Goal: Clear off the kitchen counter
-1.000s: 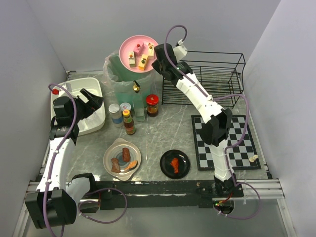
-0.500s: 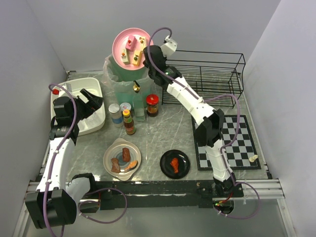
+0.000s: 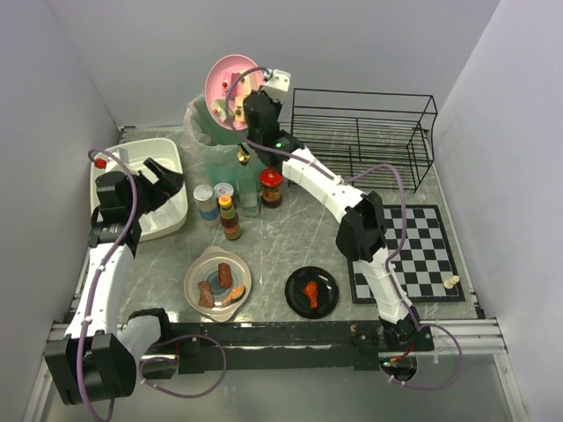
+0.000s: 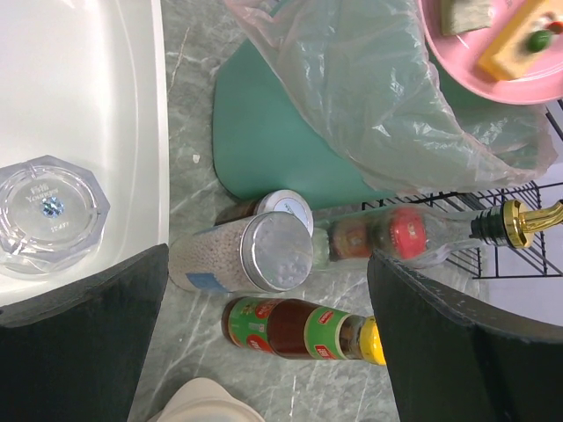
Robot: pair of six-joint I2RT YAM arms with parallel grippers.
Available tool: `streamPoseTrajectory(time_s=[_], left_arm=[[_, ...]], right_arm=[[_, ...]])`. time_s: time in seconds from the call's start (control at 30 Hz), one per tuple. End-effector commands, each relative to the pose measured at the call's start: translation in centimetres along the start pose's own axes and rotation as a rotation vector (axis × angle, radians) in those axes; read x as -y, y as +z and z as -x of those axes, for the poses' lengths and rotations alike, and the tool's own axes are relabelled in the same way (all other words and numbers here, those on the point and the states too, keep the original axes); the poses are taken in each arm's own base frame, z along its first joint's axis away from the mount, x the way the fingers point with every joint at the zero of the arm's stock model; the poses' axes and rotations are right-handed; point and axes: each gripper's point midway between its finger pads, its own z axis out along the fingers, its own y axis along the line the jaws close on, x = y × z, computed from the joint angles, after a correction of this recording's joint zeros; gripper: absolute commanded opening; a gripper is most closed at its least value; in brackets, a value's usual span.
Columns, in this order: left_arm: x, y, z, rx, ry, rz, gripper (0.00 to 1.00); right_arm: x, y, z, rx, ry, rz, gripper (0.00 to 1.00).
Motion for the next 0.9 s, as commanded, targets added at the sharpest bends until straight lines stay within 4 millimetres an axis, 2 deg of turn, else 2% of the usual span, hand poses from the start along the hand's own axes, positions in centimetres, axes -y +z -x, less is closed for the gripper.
streamPoseTrajectory(time_s=[0.0, 0.2, 0.37, 0.6, 0.87], left_arm=[[0.7, 0.0, 0.3, 0.011, 0.008, -0.038, 0.99], [0.8, 0.0, 0.4, 0.014, 0.009, -0.038, 0.99], [0.8, 0.0, 0.2, 0.007, 0.008, -0.040, 0.99], [0.8, 0.1, 0.2, 0.004, 0.008, -0.044, 0.99], [0.7, 0.2, 0.1, 0.001, 0.005, -0.044, 0.99]], right_arm=[[-0.7, -1.3, 7.4, 0.250, -0.057, -0.004, 0.00], [0.1, -2.0, 7.5, 0.319, -0.110, -0.015, 0.00], [0.4, -3.1, 9.6, 0.429, -0.162, -0.024, 0.00], [-0.1, -5.4, 12.5, 0.611, -0.271, -0.037, 0.00], [-0.3, -6.1, 13.8, 0.645, -0.278, -0.043, 0.00]])
